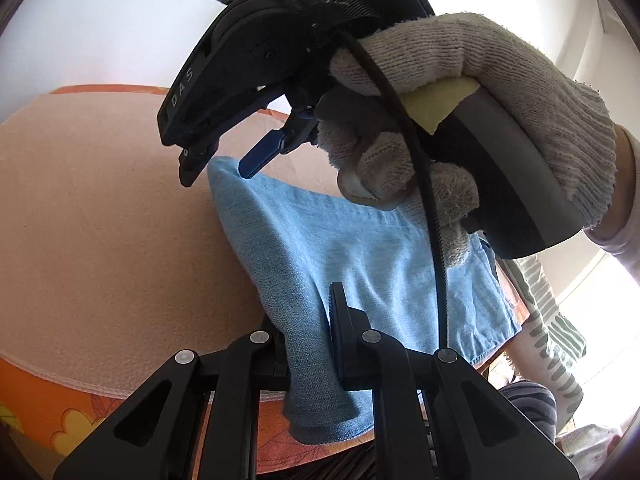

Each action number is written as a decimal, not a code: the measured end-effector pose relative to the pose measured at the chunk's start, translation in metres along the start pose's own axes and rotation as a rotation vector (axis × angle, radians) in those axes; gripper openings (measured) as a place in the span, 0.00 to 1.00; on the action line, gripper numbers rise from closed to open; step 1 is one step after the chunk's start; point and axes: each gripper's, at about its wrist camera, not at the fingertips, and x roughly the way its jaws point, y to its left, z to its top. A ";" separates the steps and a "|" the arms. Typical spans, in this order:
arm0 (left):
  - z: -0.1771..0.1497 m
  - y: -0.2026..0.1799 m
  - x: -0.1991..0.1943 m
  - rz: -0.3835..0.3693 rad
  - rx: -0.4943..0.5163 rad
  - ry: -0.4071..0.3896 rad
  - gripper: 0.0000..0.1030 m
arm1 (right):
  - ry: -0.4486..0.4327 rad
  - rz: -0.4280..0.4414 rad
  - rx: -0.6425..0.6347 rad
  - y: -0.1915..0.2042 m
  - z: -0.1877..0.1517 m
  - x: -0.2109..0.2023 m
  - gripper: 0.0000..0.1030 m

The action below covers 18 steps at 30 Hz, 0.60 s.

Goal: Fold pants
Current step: 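Lift the jeans edge with the left tool while the right tool opens above it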

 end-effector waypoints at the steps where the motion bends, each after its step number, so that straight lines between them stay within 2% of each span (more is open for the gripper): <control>1: 0.000 0.000 -0.001 0.000 0.003 -0.001 0.11 | 0.025 -0.033 -0.019 0.005 0.001 0.008 0.52; 4: 0.000 -0.002 -0.003 -0.005 0.013 0.002 0.11 | 0.074 -0.155 -0.079 0.014 0.000 0.027 0.51; 5: -0.001 -0.002 -0.004 -0.007 0.009 0.003 0.11 | 0.080 -0.171 -0.087 0.014 0.000 0.030 0.48; 6: -0.001 -0.001 -0.004 -0.009 0.003 0.005 0.11 | 0.082 -0.169 -0.084 0.013 -0.001 0.032 0.39; 9: -0.003 0.001 -0.004 -0.013 -0.019 0.018 0.11 | 0.073 -0.119 -0.052 0.005 -0.003 0.028 0.19; 11: -0.003 0.005 -0.004 -0.019 -0.041 0.022 0.11 | 0.054 -0.090 -0.034 -0.001 -0.005 0.021 0.12; 14: -0.003 0.005 -0.007 -0.020 -0.049 0.013 0.11 | -0.006 -0.036 0.023 -0.013 -0.007 0.001 0.07; 18: 0.006 -0.007 -0.019 -0.041 -0.010 -0.025 0.11 | -0.082 0.043 0.087 -0.030 -0.012 -0.028 0.04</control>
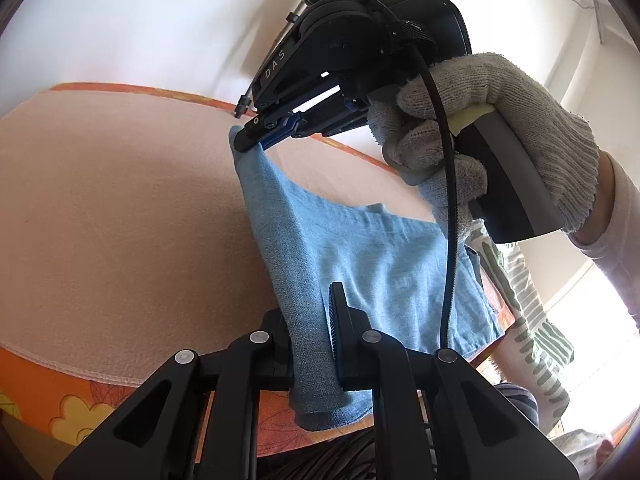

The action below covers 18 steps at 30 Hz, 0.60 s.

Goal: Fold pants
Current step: 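Lift the jeans edge with the left tool while the right tool opens above it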

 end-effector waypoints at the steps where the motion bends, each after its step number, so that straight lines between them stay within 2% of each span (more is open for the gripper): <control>1: 0.003 -0.006 -0.002 -0.005 0.018 -0.009 0.11 | -0.017 0.017 0.008 -0.003 -0.001 -0.007 0.04; 11: 0.030 -0.071 0.000 -0.108 0.172 -0.025 0.11 | -0.206 0.185 0.110 -0.046 -0.020 -0.087 0.00; 15: 0.031 -0.101 0.011 -0.151 0.239 -0.017 0.11 | -0.294 0.212 0.161 -0.082 -0.029 -0.119 0.00; 18: 0.027 -0.121 0.023 -0.178 0.278 -0.002 0.11 | -0.312 0.199 0.184 -0.107 -0.039 -0.132 0.00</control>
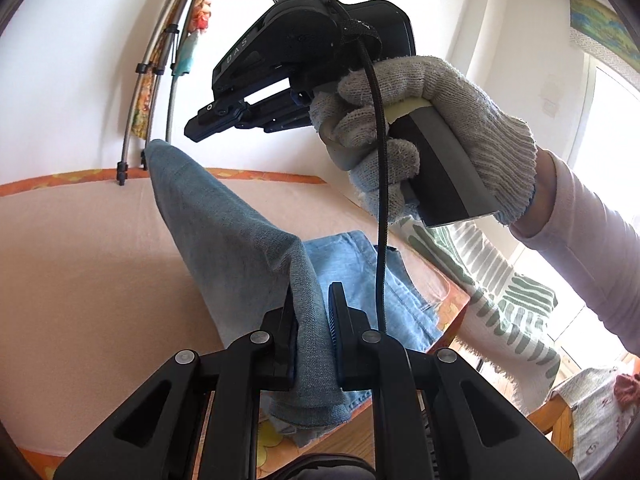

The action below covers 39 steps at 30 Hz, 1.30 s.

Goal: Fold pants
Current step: 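Lift the jeans edge with the left tool while the right tool opens above it, then fold the held jeans edge over onto the stack and open the left tool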

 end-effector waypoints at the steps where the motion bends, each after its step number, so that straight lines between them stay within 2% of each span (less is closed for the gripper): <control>1: 0.000 -0.005 0.004 -0.009 0.008 0.006 0.11 | 0.001 0.004 -0.009 -0.006 -0.002 -0.005 0.01; 2: 0.000 -0.011 0.010 -0.017 0.014 0.008 0.11 | 0.004 0.010 -0.014 -0.011 -0.005 -0.009 0.05; 4: 0.002 -0.018 0.016 -0.038 0.018 0.013 0.11 | 0.022 0.007 -0.022 -0.022 -0.010 -0.015 0.21; 5: 0.003 -0.019 0.018 -0.045 0.022 0.016 0.11 | 0.028 0.001 -0.025 -0.027 -0.013 -0.018 0.41; 6: 0.004 -0.021 0.020 -0.051 0.026 0.018 0.11 | 0.031 -0.004 -0.026 -0.033 -0.014 -0.023 0.52; 7: 0.004 -0.026 0.026 -0.059 0.030 0.020 0.11 | 0.036 0.003 -0.028 -0.039 -0.017 -0.028 0.54; 11: 0.007 -0.040 0.041 -0.091 0.044 0.031 0.11 | 0.055 0.042 -0.028 -0.062 -0.031 -0.047 0.57; 13: 0.006 -0.049 0.050 -0.104 0.061 0.039 0.11 | 0.070 -0.018 -0.064 -0.070 -0.038 -0.051 0.58; 14: 0.006 -0.053 0.055 -0.118 0.064 0.046 0.11 | 0.082 -0.078 -0.075 -0.075 -0.041 -0.050 0.47; 15: 0.006 -0.057 0.060 -0.130 0.069 0.054 0.08 | 0.098 -0.122 -0.072 -0.082 -0.043 -0.048 0.21; 17: 0.006 -0.067 0.067 -0.154 0.090 0.061 0.04 | 0.116 -0.133 -0.012 -0.105 -0.047 -0.048 0.07; 18: 0.006 -0.073 0.071 -0.157 0.112 0.062 0.04 | 0.106 -0.128 0.015 -0.116 -0.049 -0.050 0.04; 22: 0.003 -0.083 0.080 -0.148 0.171 0.091 0.04 | 0.090 -0.143 0.044 -0.148 -0.062 -0.055 0.04; 26: -0.004 -0.068 0.079 -0.098 0.170 0.140 0.04 | 0.086 -0.160 0.027 -0.167 -0.077 -0.046 0.03; 29: -0.007 -0.048 0.084 -0.065 0.134 0.199 0.05 | 0.065 -0.124 0.091 -0.188 -0.080 -0.039 0.03; 32: -0.012 -0.032 0.088 -0.018 0.141 0.242 0.11 | 0.047 -0.072 0.137 -0.205 -0.085 -0.033 0.03; 34: -0.015 -0.021 0.090 -0.001 0.135 0.266 0.11 | 0.034 -0.055 0.133 -0.212 -0.089 -0.030 0.11; 37: -0.021 -0.006 0.088 0.026 0.107 0.283 0.11 | 0.035 -0.032 0.152 -0.223 -0.098 -0.027 0.39; 39: -0.024 0.005 0.085 0.045 0.087 0.285 0.11 | 0.035 -0.008 0.161 -0.226 -0.110 -0.026 0.42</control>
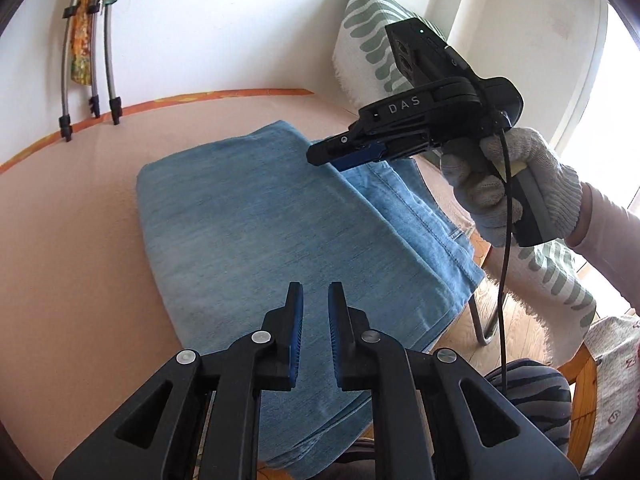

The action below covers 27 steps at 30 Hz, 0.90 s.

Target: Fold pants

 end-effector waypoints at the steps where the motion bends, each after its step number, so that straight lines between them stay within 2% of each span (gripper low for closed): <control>1: -0.002 0.002 0.000 0.007 -0.011 0.000 0.11 | 0.011 0.009 0.000 -0.001 -0.006 0.002 0.42; 4: -0.007 0.014 -0.003 0.027 -0.053 0.000 0.11 | 0.045 0.021 -0.008 0.000 -0.022 0.011 0.41; 5: -0.008 0.018 -0.004 0.032 -0.069 -0.001 0.13 | 0.051 0.022 -0.010 0.003 -0.027 0.013 0.37; 7: -0.011 0.025 -0.006 0.044 -0.089 -0.003 0.13 | 0.051 0.028 -0.013 0.009 -0.032 0.016 0.25; 9: -0.009 0.027 -0.007 0.056 -0.095 -0.007 0.13 | 0.030 0.013 -0.014 0.016 -0.034 0.015 0.09; 11: -0.006 0.028 -0.011 0.066 -0.088 -0.022 0.13 | 0.014 0.026 0.006 0.018 -0.032 0.009 0.04; 13: -0.002 0.028 -0.015 0.073 -0.075 -0.039 0.13 | -0.002 0.033 0.015 0.021 -0.028 -0.001 0.02; 18: 0.009 0.024 -0.017 0.057 -0.052 -0.074 0.13 | -0.017 -0.015 -0.013 0.019 -0.020 -0.035 0.02; 23: 0.017 0.009 -0.002 0.020 -0.013 -0.065 0.14 | -0.041 -0.103 0.062 -0.030 -0.025 -0.066 0.02; 27: 0.021 -0.008 0.014 -0.003 0.029 -0.038 0.20 | -0.017 -0.117 0.123 -0.064 -0.037 -0.058 0.02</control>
